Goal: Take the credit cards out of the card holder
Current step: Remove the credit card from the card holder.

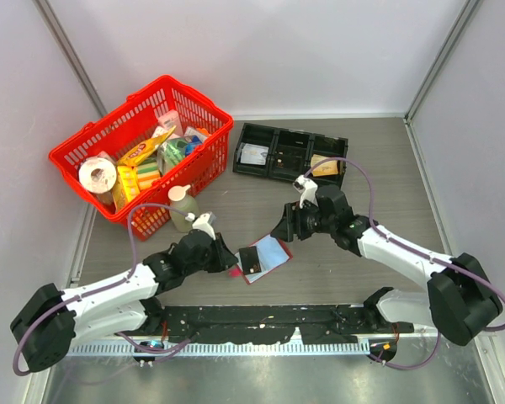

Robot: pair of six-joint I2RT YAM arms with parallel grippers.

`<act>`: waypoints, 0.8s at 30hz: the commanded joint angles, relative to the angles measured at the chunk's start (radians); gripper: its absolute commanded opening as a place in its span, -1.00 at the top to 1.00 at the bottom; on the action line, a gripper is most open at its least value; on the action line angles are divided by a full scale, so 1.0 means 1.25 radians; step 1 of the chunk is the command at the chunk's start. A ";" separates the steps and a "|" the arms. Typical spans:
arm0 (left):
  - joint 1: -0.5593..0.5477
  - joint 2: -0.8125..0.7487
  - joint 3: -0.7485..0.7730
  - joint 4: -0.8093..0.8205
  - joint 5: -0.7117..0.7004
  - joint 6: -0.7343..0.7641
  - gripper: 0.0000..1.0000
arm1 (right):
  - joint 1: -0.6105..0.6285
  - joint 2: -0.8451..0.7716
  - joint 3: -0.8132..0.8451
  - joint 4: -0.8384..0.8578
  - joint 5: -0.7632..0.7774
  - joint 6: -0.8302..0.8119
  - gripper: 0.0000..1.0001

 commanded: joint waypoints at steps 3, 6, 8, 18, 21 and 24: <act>0.004 0.049 0.075 -0.035 -0.005 -0.040 0.48 | 0.047 0.079 0.040 0.052 -0.066 0.047 -0.27; 0.003 0.088 0.107 -0.072 -0.003 -0.044 0.33 | 0.078 0.136 0.052 0.077 -0.052 0.069 -0.27; -0.002 0.110 0.120 -0.097 -0.006 -0.040 0.31 | 0.089 0.180 0.067 0.095 -0.052 0.086 -0.27; -0.035 0.213 0.160 -0.128 0.014 -0.031 0.44 | 0.099 0.329 0.120 0.161 -0.064 0.112 -0.23; -0.038 0.238 0.169 -0.137 0.010 -0.026 0.53 | 0.098 0.359 0.131 0.172 -0.079 0.112 -0.20; -0.039 0.256 0.171 -0.139 0.003 -0.023 0.62 | 0.099 0.390 0.136 0.178 -0.083 0.113 -0.14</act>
